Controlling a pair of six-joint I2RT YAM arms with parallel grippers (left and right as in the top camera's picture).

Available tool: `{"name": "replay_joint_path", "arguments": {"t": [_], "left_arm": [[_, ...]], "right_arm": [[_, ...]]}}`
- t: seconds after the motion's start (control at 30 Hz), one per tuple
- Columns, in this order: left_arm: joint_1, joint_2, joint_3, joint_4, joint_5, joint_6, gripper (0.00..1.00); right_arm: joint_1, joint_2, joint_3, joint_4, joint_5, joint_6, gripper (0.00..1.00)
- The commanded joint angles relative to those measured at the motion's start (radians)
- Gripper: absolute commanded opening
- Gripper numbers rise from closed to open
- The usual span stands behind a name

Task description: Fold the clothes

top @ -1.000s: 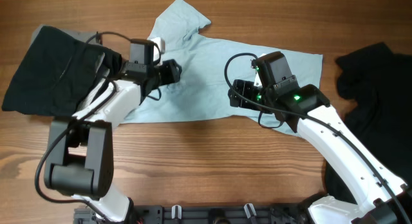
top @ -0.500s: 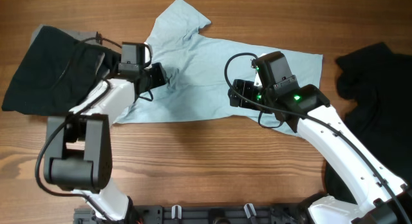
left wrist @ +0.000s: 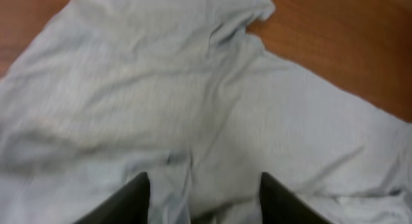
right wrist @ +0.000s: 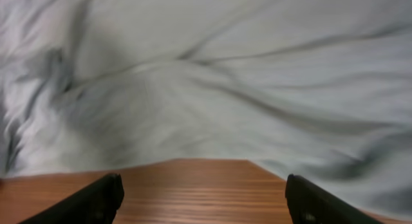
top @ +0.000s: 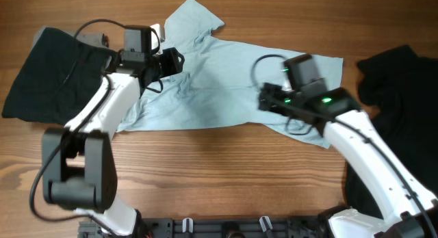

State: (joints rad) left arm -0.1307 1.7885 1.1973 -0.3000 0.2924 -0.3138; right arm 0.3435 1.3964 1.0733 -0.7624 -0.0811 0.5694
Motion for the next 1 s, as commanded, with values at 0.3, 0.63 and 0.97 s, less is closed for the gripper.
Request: {"name": "replay_joint_path", "arguments": {"t": [0.3, 0.63, 0.97], "left_arm": [[0.069, -0.163, -0.038, -0.581, -0.295, 0.037, 0.64], [0.22, -0.103, -0.152, -0.506, -0.294, 0.075, 0.66], [0.22, 0.003, -0.224, -0.401, -0.291, 0.098, 0.17]], "right_arm": [[-0.421, -0.025, -0.003, -0.214, -0.125, -0.191, 0.83], [-0.42, 0.046, -0.034, -0.29, -0.093, -0.122, 0.82], [-0.423, 0.05, -0.055, -0.293, -0.059, -0.093, 0.86]]}}
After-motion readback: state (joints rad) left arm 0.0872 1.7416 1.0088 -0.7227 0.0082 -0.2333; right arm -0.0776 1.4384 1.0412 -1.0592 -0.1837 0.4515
